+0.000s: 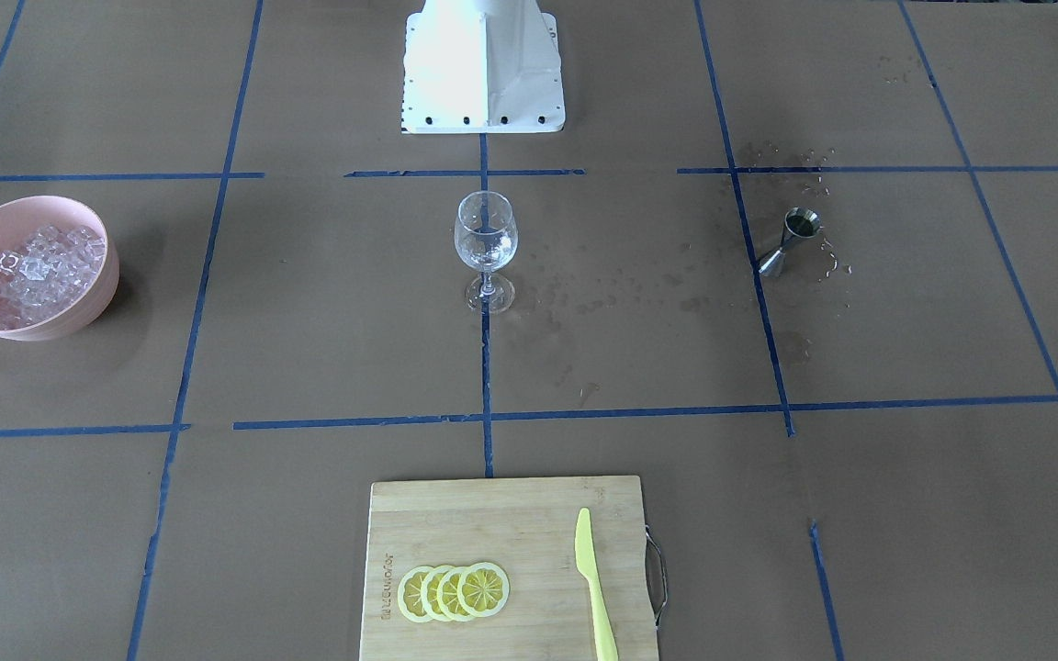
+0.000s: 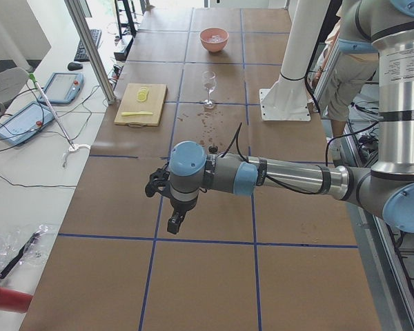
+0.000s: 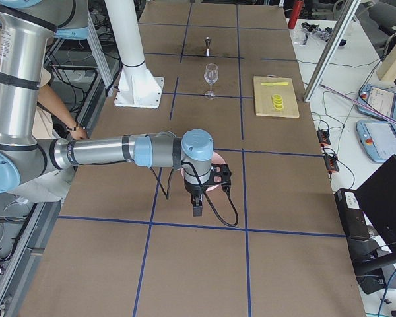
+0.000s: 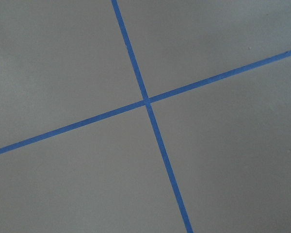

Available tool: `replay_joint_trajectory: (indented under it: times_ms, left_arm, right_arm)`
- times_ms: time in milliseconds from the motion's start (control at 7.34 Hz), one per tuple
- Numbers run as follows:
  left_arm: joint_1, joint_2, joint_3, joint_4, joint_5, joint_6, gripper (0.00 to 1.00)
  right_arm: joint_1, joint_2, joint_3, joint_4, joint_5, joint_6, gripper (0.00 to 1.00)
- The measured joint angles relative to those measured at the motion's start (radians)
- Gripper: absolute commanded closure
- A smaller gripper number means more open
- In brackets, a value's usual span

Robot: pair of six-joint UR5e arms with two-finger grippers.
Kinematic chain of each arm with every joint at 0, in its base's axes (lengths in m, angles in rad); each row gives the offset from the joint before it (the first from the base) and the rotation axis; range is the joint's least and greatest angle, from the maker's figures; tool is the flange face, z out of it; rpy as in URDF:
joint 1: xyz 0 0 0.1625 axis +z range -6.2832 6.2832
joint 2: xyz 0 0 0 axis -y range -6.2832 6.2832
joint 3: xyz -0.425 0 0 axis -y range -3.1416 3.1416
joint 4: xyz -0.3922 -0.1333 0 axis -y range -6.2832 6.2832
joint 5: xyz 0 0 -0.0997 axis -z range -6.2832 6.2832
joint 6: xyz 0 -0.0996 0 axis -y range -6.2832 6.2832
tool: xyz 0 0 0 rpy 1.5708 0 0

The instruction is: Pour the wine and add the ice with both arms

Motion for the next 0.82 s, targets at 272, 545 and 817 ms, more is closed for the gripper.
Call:
replay_joint_trajectory:
  times_ms: [272, 545, 817]
  left_arm:
    - [0.002, -0.008, -0.003, -0.028, 0.001, 0.000, 0.00]
    - [0.003, -0.021, 0.004, -0.134, 0.000, 0.000, 0.00]
    - [0.003, -0.021, 0.027, -0.310, -0.002, -0.003, 0.00]
  right_arm:
    - [0.000, 0.046, 0.001, -0.001, -0.001, 0.004, 0.00]
    - [0.000, 0.116, -0.003, 0.000, -0.005, 0.006, 0.00]
    - [0.000, 0.161, -0.001, 0.013, -0.005, 0.007, 0.00]
